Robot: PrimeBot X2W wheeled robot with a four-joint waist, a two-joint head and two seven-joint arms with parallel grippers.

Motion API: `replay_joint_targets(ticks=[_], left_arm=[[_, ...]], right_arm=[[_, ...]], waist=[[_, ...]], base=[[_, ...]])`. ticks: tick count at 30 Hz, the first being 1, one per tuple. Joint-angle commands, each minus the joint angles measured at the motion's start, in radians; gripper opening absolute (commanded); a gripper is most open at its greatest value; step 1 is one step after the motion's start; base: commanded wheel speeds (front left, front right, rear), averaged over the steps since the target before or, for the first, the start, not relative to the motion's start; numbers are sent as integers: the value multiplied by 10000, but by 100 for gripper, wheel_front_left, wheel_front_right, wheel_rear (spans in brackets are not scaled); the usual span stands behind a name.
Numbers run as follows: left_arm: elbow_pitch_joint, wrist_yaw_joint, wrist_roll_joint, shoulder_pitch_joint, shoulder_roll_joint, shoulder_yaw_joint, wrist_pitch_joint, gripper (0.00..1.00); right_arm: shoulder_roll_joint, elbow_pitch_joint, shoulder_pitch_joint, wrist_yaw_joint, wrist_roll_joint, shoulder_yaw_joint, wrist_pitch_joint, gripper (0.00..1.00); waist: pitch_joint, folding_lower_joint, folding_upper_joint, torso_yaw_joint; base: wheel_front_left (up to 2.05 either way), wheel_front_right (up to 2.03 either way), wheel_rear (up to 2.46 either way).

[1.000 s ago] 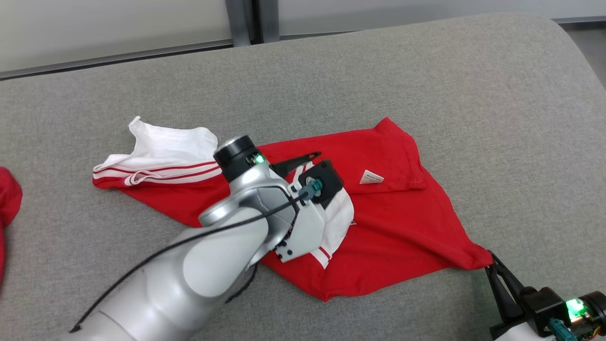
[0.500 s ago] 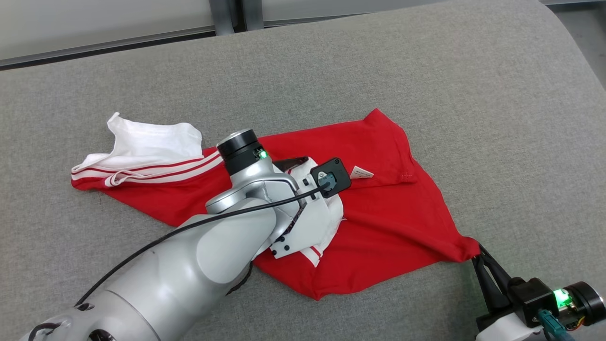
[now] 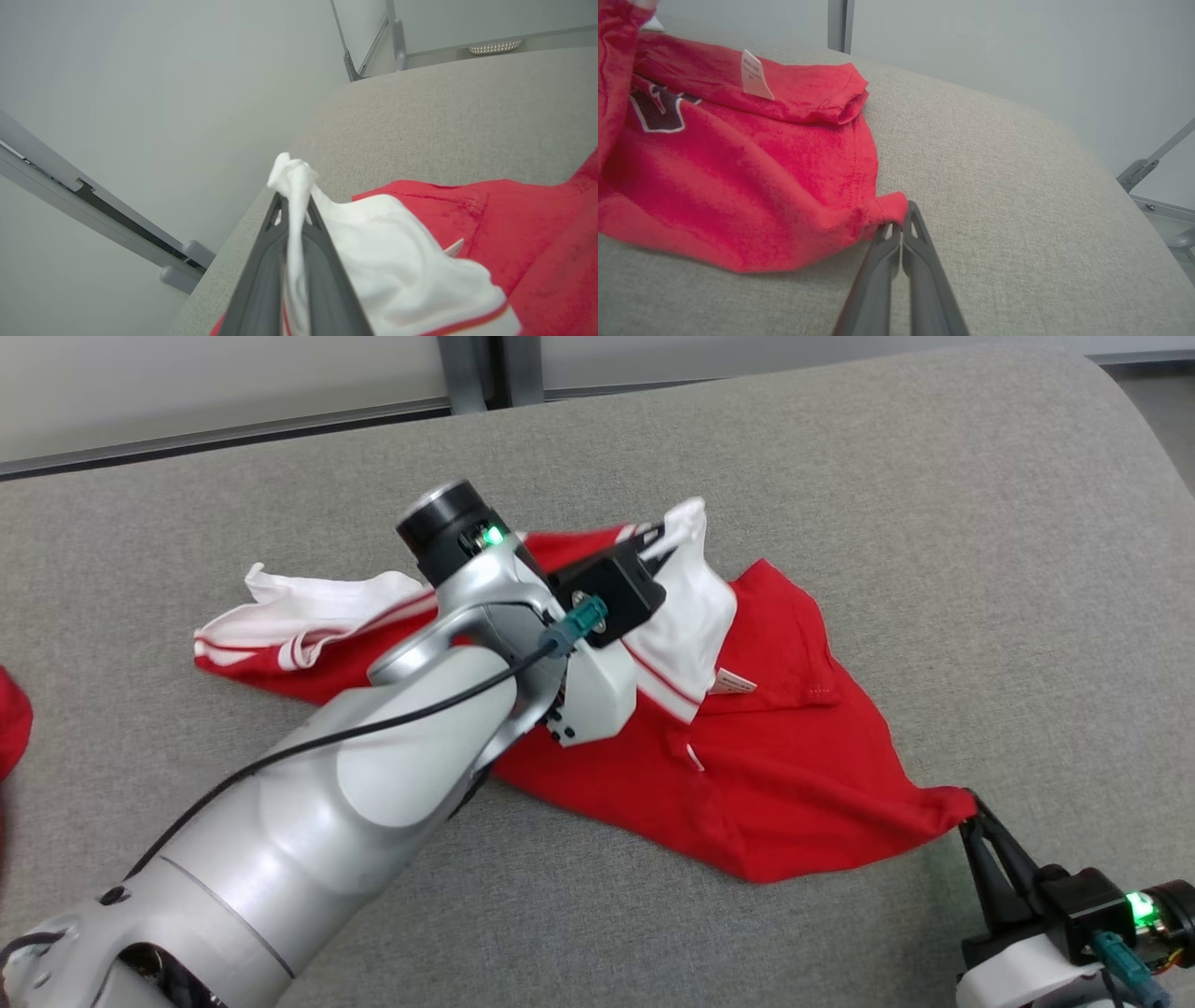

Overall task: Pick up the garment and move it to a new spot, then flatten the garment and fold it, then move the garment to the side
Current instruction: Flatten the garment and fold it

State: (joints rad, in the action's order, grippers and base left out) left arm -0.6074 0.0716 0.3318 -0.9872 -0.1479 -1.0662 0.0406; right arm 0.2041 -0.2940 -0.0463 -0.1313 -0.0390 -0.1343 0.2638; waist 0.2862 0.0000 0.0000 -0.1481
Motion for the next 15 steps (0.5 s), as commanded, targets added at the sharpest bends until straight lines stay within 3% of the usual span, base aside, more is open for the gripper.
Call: replay_joint_targets(ticks=[1, 3, 8, 14, 15], left_arm=[[101, -172, 32, -237, -113, 218, 460, 0], [324, -312, 230, -289, -215, 617, 1229, 0], [1447, 137, 1014, 1005, -1205, 940, 1982, 0], [3172, -563, 1297, 3797, -2437, 957, 2216, 0], [3401, -564, 1427, 4248, -2643, 900, 2211, 8]], right_arm=[[83, 83, -147, 10, -6, 127, 12, 0], [158, 137, -148, 10, -52, 288, 12, 0], [355, 332, 122, 9, -122, 741, 10, 0], [306, 458, 316, 10, -180, 968, 10, 0], [307, 465, 364, 9, -183, 1007, 10, 0]], waist=[[-103, 0, 0, 130], [-193, 0, 0, 285], [-274, 0, 0, 785], [40, 0, 0, 1119], [80, 0, 0, 1178]], base=[[0, 0, 0], [0, 0, 0], [0, 0, 0], [0, 0, 0], [0, 0, 0]])
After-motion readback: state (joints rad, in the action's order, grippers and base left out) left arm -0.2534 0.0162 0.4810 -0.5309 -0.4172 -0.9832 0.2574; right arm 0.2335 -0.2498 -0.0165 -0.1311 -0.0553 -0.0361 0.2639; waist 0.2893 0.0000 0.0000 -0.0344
